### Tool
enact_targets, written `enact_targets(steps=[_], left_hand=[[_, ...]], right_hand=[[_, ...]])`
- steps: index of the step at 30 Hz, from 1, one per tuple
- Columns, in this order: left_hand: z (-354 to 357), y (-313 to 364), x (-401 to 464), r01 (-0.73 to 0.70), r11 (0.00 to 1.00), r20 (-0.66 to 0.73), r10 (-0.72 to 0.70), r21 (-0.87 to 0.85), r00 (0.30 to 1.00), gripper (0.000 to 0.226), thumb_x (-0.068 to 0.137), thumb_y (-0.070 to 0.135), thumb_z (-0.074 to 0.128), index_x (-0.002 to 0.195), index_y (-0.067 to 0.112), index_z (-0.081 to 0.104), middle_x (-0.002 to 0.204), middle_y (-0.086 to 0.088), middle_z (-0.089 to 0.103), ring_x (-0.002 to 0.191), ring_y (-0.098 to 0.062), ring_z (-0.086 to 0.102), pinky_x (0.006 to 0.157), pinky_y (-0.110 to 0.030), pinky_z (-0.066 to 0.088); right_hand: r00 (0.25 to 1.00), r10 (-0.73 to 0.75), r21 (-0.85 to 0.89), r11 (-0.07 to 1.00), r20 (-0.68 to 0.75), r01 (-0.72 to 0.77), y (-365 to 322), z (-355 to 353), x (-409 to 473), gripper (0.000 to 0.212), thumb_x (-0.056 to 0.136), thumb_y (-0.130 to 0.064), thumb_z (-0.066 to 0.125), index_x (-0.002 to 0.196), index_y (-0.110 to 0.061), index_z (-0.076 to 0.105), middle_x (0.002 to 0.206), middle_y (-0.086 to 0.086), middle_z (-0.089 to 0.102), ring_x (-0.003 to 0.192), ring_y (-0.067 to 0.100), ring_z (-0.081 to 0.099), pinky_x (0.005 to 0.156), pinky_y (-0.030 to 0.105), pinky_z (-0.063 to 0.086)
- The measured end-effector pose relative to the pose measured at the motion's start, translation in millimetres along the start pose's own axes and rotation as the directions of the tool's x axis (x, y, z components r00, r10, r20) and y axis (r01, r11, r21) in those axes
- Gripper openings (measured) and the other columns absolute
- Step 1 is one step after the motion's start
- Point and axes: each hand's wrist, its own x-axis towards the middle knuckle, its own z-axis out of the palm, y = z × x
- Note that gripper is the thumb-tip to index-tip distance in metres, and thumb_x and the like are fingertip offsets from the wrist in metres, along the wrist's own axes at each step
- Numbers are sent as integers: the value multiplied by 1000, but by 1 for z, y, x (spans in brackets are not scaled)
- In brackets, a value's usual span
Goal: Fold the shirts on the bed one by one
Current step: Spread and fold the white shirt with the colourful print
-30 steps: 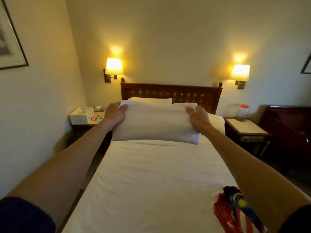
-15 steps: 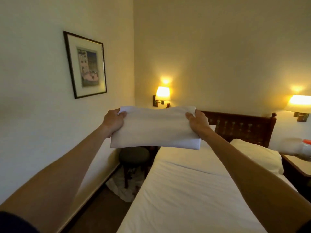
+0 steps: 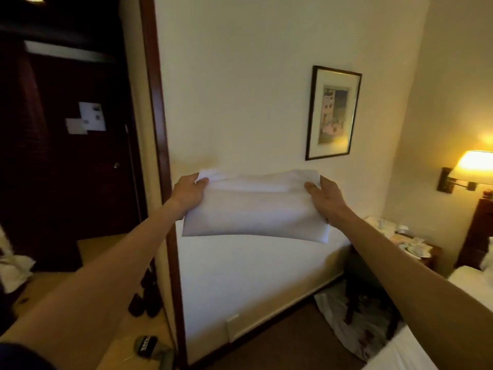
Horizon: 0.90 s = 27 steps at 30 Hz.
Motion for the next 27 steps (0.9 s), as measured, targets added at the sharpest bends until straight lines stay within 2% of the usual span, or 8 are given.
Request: enact_targets(steps=[2, 5, 8, 12, 15, 20, 23, 27], left_hand=[[-43, -31, 2, 55, 998, -81, -52, 40, 995, 29, 103, 31, 49, 118, 12, 66, 121, -17, 65, 104, -32, 62, 94, -41, 51], [-101, -71, 4, 126, 987, -183, -105, 105, 978, 33, 104, 30, 46, 123, 11, 64, 115, -16, 66, 104, -34, 62, 98, -51, 51], [-153, -107, 10, 180, 974, -269, -140, 134, 953, 33, 104, 29, 47, 125, 12, 65, 113, -14, 66, 104, -32, 63, 96, -53, 51], [-212, -148, 26, 232, 955, -362, -153, 186, 920, 27, 103, 30, 47, 116, 19, 69, 101, -4, 68, 94, -24, 64, 84, -42, 53], [-253, -172, 36, 282, 942, -447, -177, 181, 877, 23, 103, 31, 48, 111, 24, 68, 94, 4, 67, 86, -14, 64, 71, -32, 48], [-312, -212, 48, 384, 914, -570, -245, 135, 785, 27, 101, 36, 49, 107, 18, 70, 99, -4, 71, 92, -23, 67, 83, -41, 56], [-336, -230, 58, 397, 910, -608, -249, 120, 754, 19, 102, 37, 49, 107, 28, 65, 95, 6, 68, 89, -17, 66, 73, -34, 52], [-367, -259, 83, 406, 906, -638, -243, 119, 731, 17, 102, 34, 47, 105, 32, 64, 91, 9, 67, 83, -13, 65, 65, -29, 48]], right_hand=[[996, -45, 48, 998, 83, 41, -17, 57, 13, 33, 101, -24, 51, 130, -11, 60, 124, 14, 64, 113, 34, 59, 92, 38, 47], [974, -110, 101, 991, 200, 91, -40, 137, 27, 33, 101, -21, 51, 130, -9, 60, 127, 14, 64, 115, 33, 58, 94, 36, 47], [940, -153, 152, 982, 306, 110, -61, 212, 41, 37, 101, -23, 50, 135, -8, 57, 134, 15, 60, 123, 34, 55, 106, 46, 44], [889, -236, 238, 960, 393, 149, -88, 303, 62, 40, 101, -28, 50, 137, -12, 54, 135, 11, 59, 122, 31, 55, 106, 50, 44], [852, -280, 301, 941, 443, 152, -116, 366, 80, 42, 101, -32, 50, 139, -13, 51, 134, 9, 57, 117, 27, 55, 101, 43, 46], [758, -379, 387, 904, 531, 181, -156, 455, 98, 37, 102, -29, 50, 134, -14, 54, 124, 5, 59, 108, 23, 55, 91, 39, 46], [718, -416, 441, 882, 558, 169, -171, 497, 106, 33, 103, -27, 49, 133, -14, 54, 118, 2, 58, 105, 20, 55, 86, 34, 43], [679, -401, 449, 886, 615, 116, -185, 560, 121, 34, 103, -27, 49, 134, -15, 55, 122, 4, 61, 108, 23, 58, 91, 40, 49]])
